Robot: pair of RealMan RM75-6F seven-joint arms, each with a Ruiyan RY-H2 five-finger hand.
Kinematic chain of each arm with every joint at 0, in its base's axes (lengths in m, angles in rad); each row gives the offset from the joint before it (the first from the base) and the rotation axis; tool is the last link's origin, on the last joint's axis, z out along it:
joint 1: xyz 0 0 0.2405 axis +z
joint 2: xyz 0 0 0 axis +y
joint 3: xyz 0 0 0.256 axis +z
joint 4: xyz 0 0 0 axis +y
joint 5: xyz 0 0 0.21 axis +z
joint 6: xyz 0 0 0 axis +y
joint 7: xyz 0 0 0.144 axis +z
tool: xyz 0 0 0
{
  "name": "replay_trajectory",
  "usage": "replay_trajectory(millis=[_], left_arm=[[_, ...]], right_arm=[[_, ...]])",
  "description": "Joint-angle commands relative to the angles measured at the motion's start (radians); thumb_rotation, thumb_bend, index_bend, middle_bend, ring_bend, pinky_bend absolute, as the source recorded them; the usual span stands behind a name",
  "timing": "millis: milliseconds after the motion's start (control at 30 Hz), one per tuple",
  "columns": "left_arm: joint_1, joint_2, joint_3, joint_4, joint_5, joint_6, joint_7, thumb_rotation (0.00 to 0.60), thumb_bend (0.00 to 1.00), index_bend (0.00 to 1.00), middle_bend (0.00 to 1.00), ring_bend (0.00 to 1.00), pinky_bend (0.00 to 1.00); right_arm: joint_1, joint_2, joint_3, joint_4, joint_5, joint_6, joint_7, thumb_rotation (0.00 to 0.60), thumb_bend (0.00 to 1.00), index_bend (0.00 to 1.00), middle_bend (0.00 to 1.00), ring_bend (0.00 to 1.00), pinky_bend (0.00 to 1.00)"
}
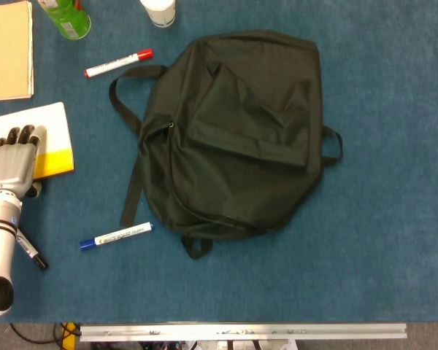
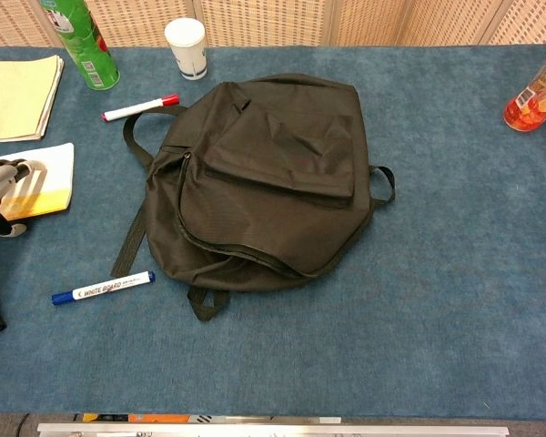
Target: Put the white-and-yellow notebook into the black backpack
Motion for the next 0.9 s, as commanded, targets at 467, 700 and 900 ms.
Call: replay_trajectory(millis=[467,700,900], left_arm=[[0.002,-0.063,-0.065,0.125,0.065,0.058,-0.141,0.600,0.28,0.31,0.32,0.32,0.32],[0.012,-0.116,-0.096,0.239,0.139,0.103,-0.259,0.600,0.30,0.42,0.44,0.47,0.52],[0.031,-0.127,-0.096,0.287,0.230,0.158,-0.352,0.600,0.32,0.50,0.50,0.52,0.67]], right_arm=[[-0.017,0.004,0.001,0.000,0.006,0.019,0.015,0.600,0.04,0.41,0.43,0.30,0.45],[-0.020,0.006,0.003,-0.007,0.005,0.020,0.009,0.600,0.04,0.41,0.43,0.30,0.45],[-0.021,0.007,0.005,-0.016,0.011,0.017,0.002,0.600,0.04,0.41,0.43,0.30,0.45]])
